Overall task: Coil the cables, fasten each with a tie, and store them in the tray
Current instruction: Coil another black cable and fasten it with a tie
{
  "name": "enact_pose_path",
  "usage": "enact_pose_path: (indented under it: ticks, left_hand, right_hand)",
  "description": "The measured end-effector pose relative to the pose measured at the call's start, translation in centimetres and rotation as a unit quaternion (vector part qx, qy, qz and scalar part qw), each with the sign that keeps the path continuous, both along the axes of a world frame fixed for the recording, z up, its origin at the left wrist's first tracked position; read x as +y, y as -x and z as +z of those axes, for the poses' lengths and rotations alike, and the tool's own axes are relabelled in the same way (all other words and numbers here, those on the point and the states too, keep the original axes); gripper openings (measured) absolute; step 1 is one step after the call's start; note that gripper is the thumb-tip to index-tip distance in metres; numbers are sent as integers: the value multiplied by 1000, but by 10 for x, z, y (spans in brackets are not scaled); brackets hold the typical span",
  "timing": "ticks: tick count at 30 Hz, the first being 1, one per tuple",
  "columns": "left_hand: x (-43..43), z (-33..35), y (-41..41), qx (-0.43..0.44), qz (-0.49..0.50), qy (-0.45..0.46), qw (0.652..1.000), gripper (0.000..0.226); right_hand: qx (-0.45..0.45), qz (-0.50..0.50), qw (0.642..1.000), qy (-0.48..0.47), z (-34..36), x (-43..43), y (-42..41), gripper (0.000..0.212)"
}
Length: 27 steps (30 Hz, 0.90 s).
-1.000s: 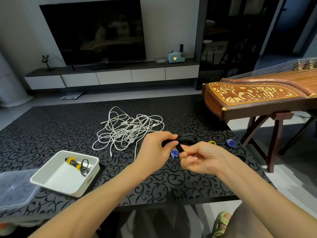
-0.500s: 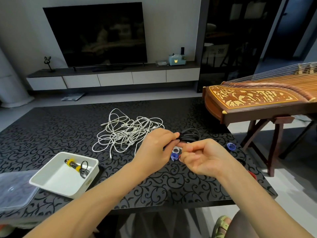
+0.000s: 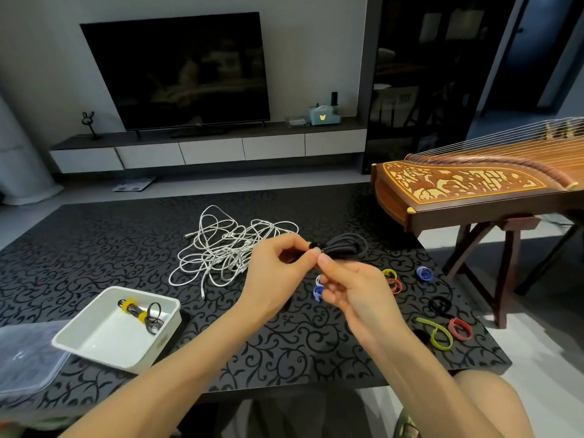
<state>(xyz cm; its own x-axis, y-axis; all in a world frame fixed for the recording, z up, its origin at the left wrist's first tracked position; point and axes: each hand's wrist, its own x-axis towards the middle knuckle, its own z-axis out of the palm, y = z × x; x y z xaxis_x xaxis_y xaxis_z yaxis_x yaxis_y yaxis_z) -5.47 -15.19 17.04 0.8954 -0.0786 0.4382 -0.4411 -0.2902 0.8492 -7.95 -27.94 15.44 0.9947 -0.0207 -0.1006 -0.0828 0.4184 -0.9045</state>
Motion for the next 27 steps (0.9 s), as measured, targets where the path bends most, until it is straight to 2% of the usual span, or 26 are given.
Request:
enact_pose_path:
  ticks: [4,8,13,17,20,23,24,27]
  left_hand:
    - [0,9,-2,129,-18,111,985,16]
    - [7,16,-9,277,-22,163,947,17]
    - [34,17,-23,345,-59,100,932,30]
    - [72,26,-33,409,-161,6,898,31]
    - [95,22,-32,389,-113,-7,914,22]
    - [123,9,-32,357,-10,103,928,17]
    - [138,3,-31,354,17,168,920,11]
    - [172,-12,-29,360,84,307,877,28]
  right_hand:
    - [-62,-51,995,63,-5,6,-2,18]
    - [-119,-51,977,167,-13,8,-7,20]
    - [-187,3,940,286,-16,16,-16,27]
    - [-180,82,934,297,-15,28,-31,24]
    - [-183,162,912,330,-16,46,-44,27]
    - [-194,170,899,354,-26,81,-54,24]
    - [-198,177,894,361,-32,100,-54,22]
    - [-232,192,852,428,-47,144,-53,20]
